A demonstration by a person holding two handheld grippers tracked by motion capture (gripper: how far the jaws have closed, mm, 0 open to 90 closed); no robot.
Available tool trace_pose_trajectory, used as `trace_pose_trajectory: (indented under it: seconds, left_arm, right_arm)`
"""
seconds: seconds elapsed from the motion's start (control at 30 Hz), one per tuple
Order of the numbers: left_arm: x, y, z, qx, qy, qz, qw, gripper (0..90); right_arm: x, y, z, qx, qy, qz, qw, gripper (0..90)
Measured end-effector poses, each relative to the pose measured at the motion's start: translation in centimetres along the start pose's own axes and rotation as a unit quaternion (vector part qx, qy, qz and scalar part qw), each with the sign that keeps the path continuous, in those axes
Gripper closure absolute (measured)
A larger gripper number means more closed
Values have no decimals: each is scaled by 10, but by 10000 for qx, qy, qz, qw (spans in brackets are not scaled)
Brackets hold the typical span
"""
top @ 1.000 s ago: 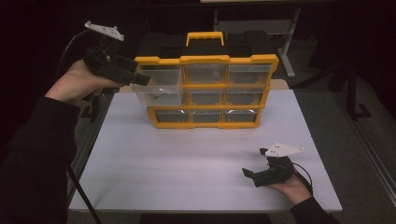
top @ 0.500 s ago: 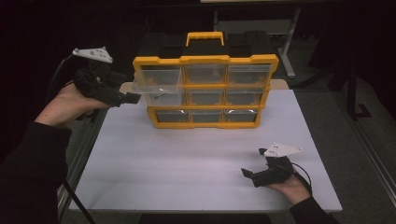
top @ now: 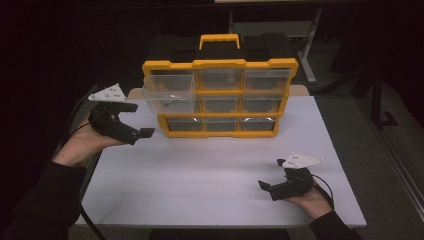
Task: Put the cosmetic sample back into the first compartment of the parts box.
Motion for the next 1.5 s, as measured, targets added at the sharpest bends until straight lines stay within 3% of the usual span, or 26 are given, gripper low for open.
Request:
trace_pose_trajectory:
  seconds: [0.23, 0.7, 1.03, 1.17, 1.4, 1.5]
  left_arm:
    - [14, 26, -12, -92, -46, -157, 9998, 0]
    - [53, 69, -46, -95, 78, -188, 9997, 0]
    - [73, 88, -64, -112, 196, -334, 9992, 0]
    - [80, 98, -70, -163, 130, -490, 9986, 23]
    - [88, 115, -78, -248, 254, -458, 9983, 22]
    - [93, 120, -82, -193, 295, -424, 9985, 19]
  right_arm:
    - [0, 0, -1, -7, 1, -10, 10000, 0]
    - [-1, 0, -1, 7, 15, -17, 10000, 0]
    - [-1, 0, -2, 16, 9, -19, 10000, 0]
    - [-1, 0, -2, 19, 15, -24, 10000, 0]
    - [-1, 0, -2, -2, 18, -31, 10000, 0]
    - [-1, 0, -2, 4, 20, -22, 10000, 0]
Point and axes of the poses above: each handheld gripper's, and its own axes: x roughly forward along the jaws, y roughly out of its underside, z roughly to its left, the point moved 10 cm from there along x, roughly forward along the jaws, and after that the axes turned 11 degrees about x, right-handed, at the moved point
